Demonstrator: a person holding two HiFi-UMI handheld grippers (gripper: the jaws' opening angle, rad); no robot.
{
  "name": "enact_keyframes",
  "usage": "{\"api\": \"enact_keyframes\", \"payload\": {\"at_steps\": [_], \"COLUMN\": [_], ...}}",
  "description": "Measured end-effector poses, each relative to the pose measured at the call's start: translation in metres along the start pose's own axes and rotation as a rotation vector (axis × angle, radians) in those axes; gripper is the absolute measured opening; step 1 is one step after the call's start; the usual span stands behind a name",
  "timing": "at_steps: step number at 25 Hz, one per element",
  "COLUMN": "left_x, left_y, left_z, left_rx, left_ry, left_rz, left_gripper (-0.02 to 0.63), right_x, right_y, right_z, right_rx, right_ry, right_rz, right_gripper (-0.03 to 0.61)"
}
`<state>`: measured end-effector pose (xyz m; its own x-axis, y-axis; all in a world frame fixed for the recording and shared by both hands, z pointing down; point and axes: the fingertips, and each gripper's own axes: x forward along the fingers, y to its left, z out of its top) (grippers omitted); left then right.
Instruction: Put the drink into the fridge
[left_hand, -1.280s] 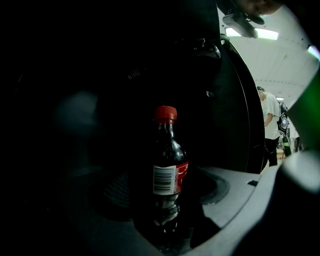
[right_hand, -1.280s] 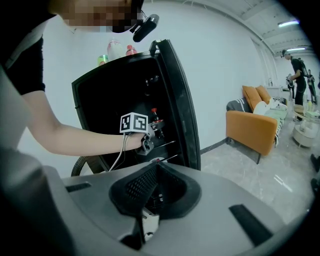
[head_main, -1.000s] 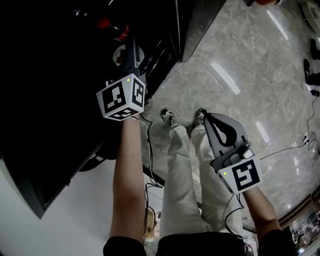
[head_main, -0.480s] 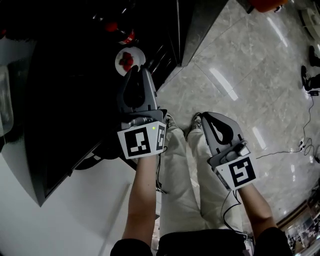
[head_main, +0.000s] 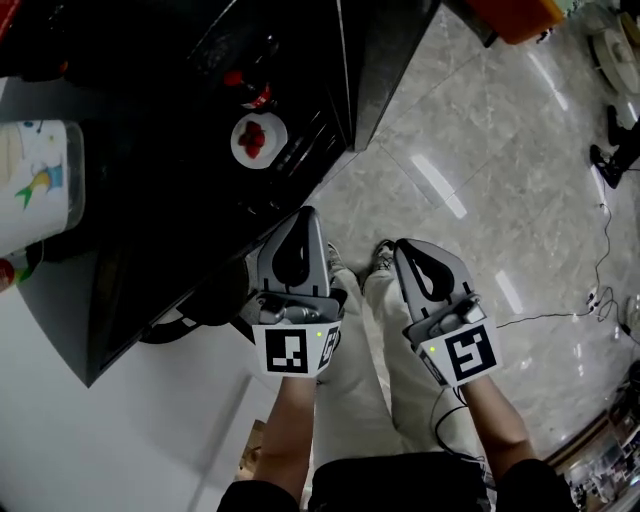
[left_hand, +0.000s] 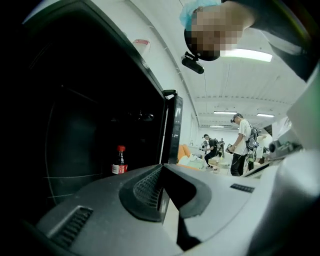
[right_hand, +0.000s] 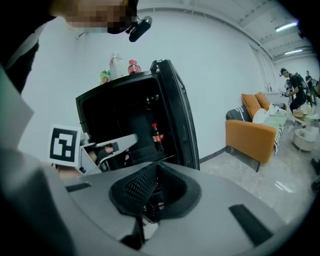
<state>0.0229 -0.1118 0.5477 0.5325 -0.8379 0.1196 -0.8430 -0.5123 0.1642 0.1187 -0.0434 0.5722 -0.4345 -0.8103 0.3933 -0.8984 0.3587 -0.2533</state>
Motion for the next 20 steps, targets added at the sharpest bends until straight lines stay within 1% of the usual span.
{"api": "enact_keyframes", "payload": {"at_steps": [5,8,11,15,20], "left_x": [-0.020,-0.033,-0.038,-0.034,-0.031], "left_y": [-0.027,-0.041,-0.054,-0.070,-0.068], "left_z": [-0.002,0.006,0.030,0.075,0.122], "left_rx": [-0.048,-0.097,-0.110,-0.069,-0.008], "left_ry": [0.065,0.097,0.071,0.024,-0.042], "left_rz": [-0.038,-0.051,-0.073,-0.095,-0.113], "left_gripper": [0.010,0.009,0.010,0.010,0.009], "right_x": [-0.012,-0.022,-0.034,-0.047,-0.051], "right_y": [0.009,0.022,0.031,0.040,0.057], "right_z": [0.015,0.034,0.058,0.090,0.124], "right_rx": [0.002,0.021,0.009,-0.002,-0.036], "right_ry": [-0.014,-0.036,-0.066,-0.101,-0.136], "right_rz": [0.012,0.032,0.050,0.077,0.123], "right_gripper": [0.014,0.014,0.014,0.014,0.014]}}
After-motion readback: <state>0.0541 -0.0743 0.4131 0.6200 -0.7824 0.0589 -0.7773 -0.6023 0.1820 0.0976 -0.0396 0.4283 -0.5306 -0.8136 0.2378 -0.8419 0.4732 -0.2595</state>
